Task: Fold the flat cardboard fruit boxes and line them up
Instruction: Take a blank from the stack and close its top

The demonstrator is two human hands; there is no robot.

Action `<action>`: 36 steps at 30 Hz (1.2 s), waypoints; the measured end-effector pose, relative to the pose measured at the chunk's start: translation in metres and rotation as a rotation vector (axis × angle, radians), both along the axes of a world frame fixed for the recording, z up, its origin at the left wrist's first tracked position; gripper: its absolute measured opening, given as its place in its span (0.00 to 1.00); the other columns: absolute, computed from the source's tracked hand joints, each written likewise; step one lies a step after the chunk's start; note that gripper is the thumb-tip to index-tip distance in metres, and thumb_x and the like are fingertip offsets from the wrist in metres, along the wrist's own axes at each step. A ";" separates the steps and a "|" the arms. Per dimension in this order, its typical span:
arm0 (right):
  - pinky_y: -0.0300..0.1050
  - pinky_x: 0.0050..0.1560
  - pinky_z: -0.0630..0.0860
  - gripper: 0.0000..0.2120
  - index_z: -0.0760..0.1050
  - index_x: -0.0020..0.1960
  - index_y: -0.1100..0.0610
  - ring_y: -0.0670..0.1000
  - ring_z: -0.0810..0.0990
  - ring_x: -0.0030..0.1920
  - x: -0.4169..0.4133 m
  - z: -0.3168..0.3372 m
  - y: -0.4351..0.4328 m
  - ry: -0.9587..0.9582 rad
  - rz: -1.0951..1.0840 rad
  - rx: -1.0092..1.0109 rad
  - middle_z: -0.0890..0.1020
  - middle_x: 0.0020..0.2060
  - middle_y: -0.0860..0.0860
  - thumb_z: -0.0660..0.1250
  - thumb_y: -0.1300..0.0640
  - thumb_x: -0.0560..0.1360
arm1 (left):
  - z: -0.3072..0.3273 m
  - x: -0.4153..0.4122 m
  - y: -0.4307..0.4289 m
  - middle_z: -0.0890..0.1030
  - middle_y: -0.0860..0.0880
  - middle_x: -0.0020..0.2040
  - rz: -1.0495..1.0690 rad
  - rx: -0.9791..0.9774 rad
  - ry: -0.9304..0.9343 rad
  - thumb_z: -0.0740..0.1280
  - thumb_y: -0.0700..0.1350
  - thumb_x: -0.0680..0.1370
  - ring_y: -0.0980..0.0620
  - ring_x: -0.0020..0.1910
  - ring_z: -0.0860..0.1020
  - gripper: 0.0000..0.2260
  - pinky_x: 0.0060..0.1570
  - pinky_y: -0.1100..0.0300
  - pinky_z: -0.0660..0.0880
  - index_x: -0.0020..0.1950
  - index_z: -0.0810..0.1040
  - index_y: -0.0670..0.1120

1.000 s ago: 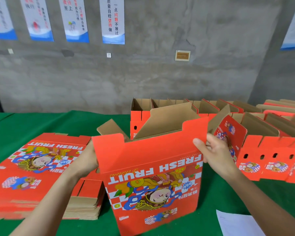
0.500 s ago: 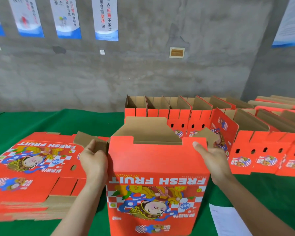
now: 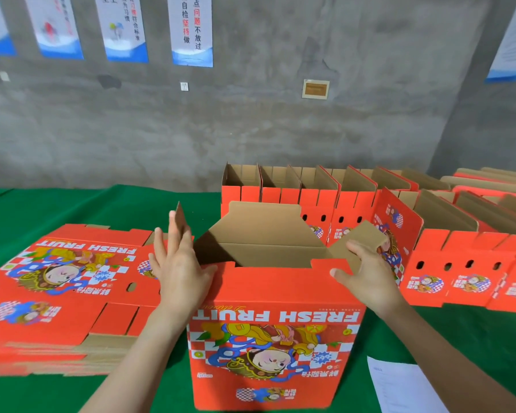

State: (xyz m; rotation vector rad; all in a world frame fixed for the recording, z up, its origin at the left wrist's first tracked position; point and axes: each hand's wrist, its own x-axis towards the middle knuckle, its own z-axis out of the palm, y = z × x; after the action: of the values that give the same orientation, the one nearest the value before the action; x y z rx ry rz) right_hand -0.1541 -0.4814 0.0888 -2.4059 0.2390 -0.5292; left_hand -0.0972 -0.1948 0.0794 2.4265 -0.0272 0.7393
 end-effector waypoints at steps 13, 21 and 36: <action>0.69 0.67 0.31 0.18 0.74 0.62 0.37 0.60 0.56 0.74 0.019 0.046 0.003 0.431 0.165 -0.773 0.69 0.70 0.46 0.67 0.45 0.72 | -0.003 0.003 0.005 0.46 0.54 0.79 -0.058 0.183 0.037 0.75 0.42 0.69 0.41 0.76 0.48 0.40 0.70 0.37 0.53 0.76 0.59 0.44; 0.66 0.68 0.48 0.24 0.69 0.67 0.43 0.60 0.62 0.69 0.023 0.020 0.025 0.319 -0.014 -0.890 0.73 0.66 0.51 0.52 0.34 0.77 | 0.000 0.001 0.002 0.42 0.53 0.78 -0.061 0.256 0.052 0.74 0.43 0.70 0.40 0.76 0.45 0.39 0.70 0.36 0.50 0.76 0.58 0.44; 0.74 0.67 0.41 0.33 0.45 0.78 0.45 0.65 0.38 0.75 0.032 0.021 0.028 0.402 0.107 -0.967 0.39 0.77 0.49 0.57 0.44 0.78 | 0.004 0.012 0.008 0.77 0.50 0.65 -0.539 0.362 0.116 0.57 0.51 0.82 0.46 0.63 0.75 0.18 0.55 0.57 0.71 0.72 0.66 0.55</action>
State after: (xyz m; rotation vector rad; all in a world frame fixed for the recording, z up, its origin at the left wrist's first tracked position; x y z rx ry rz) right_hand -0.1220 -0.4535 0.1099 -3.4385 0.0055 -0.0834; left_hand -0.0851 -0.1867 0.0834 2.6084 -0.7955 0.3657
